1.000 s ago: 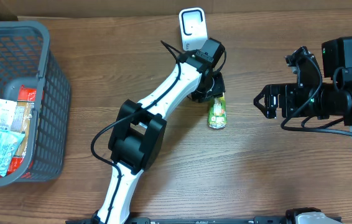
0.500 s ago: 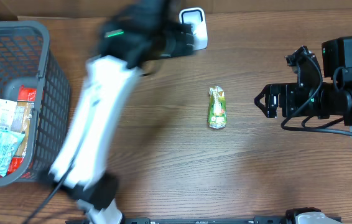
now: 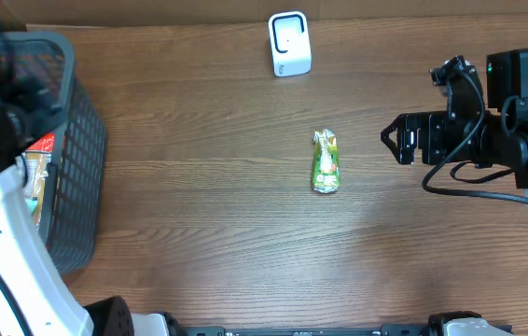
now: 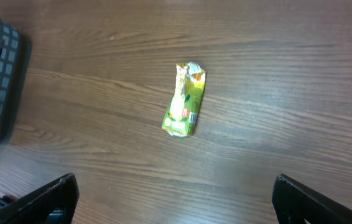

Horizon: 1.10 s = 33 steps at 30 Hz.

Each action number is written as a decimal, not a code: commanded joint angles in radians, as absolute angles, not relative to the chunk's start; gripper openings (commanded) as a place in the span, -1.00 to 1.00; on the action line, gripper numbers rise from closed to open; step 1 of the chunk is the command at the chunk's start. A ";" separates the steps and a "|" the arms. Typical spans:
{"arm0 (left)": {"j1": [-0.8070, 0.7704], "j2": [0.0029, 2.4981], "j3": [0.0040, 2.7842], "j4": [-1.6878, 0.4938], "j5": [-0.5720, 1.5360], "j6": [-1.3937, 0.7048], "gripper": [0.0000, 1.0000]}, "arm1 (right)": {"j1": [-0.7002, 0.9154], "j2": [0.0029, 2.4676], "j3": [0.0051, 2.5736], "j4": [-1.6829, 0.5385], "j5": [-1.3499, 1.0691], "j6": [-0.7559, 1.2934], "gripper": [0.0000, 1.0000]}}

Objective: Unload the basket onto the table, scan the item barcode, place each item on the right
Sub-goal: 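Reach the left gripper into the basket and grasp the teal pouch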

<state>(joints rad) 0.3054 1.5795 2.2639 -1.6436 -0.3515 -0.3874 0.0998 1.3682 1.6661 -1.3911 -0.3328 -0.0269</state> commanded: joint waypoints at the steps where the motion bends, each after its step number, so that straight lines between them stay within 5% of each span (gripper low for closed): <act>1: 0.397 1.582 2.205 -1.619 -0.451 -0.418 0.88 | 0.105 1.370 1.689 -1.385 -0.330 -0.034 1.00; 13: 0.596 1.582 1.674 -1.328 -0.588 -0.377 0.96 | 0.105 1.370 1.689 -1.385 -0.330 -0.034 1.00; 24: 0.616 1.582 1.273 -0.818 -0.549 0.141 1.00 | 0.105 1.370 1.689 -1.385 -0.330 -0.034 1.00; 33: 0.715 1.594 1.229 -0.693 -0.365 0.447 0.99 | 0.105 1.370 1.689 -1.385 -0.330 -0.034 1.00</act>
